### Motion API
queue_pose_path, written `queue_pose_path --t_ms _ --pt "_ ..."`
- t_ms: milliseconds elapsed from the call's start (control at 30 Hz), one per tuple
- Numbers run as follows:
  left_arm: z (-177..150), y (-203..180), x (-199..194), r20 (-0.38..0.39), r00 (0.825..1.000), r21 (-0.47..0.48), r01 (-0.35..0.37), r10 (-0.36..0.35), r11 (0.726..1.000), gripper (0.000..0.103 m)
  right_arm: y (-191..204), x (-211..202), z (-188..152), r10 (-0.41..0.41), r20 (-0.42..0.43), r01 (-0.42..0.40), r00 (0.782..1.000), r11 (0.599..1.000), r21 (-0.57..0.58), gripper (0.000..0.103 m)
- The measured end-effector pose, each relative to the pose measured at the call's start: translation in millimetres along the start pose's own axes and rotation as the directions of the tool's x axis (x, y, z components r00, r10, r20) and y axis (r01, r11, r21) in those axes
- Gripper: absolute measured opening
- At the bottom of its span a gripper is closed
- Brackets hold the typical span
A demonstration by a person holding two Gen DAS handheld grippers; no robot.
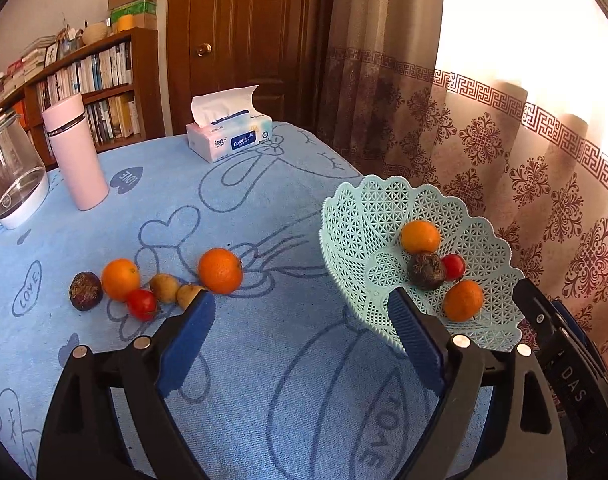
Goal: Organize fruits
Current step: 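Grasp the second dark brown fruit on the table with the left tool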
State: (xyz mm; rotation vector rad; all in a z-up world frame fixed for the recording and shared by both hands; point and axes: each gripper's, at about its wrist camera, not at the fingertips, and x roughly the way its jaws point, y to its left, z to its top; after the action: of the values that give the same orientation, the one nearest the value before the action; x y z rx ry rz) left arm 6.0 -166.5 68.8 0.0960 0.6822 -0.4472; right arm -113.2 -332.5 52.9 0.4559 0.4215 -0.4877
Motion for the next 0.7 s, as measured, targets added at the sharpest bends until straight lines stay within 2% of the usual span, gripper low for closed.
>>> queue_pose_path --t_ms 300,333,700 --pt "-5 8 -1 -0.009 1.0 -0.012 -0.028 0.028 1.0 0.089 1 0 0 0.004 -0.001 -0.004 1.0 1.0 -0.001 0.081" --pt "-6 11 -1 -0.01 1.0 -0.017 -0.03 0.03 0.999 0.089 1 0 0 0.005 -0.002 -0.005 1.0 1.0 -0.001 0.084" --pt "-15 52 -10 -0.017 0.996 -0.084 -0.085 0.084 0.993 0.089 5 -1 1 0.057 -0.019 -0.057 0.998 0.998 -0.019 0.085"
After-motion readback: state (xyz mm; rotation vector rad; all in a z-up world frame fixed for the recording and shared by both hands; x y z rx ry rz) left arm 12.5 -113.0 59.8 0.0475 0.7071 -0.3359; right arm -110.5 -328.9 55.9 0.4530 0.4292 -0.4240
